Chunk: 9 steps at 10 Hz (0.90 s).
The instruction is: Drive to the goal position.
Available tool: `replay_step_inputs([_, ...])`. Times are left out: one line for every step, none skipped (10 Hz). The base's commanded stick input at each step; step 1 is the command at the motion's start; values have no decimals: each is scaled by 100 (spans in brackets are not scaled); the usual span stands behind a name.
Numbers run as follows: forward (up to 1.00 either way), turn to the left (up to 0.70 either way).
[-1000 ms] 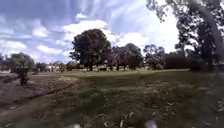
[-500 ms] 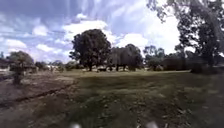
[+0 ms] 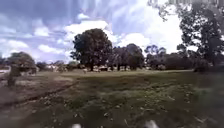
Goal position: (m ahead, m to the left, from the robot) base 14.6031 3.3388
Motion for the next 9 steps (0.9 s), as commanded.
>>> replay_step_inputs([70, 0])
replay_step_inputs([70, 0])
replay_step_inputs([70, 0])
replay_step_inputs([70, 0])
replay_step_inputs([70, 0])
replay_step_inputs([70, 0])
replay_step_inputs([70, 0])
replay_step_inputs([70, 0])
replay_step_inputs([70, 0])
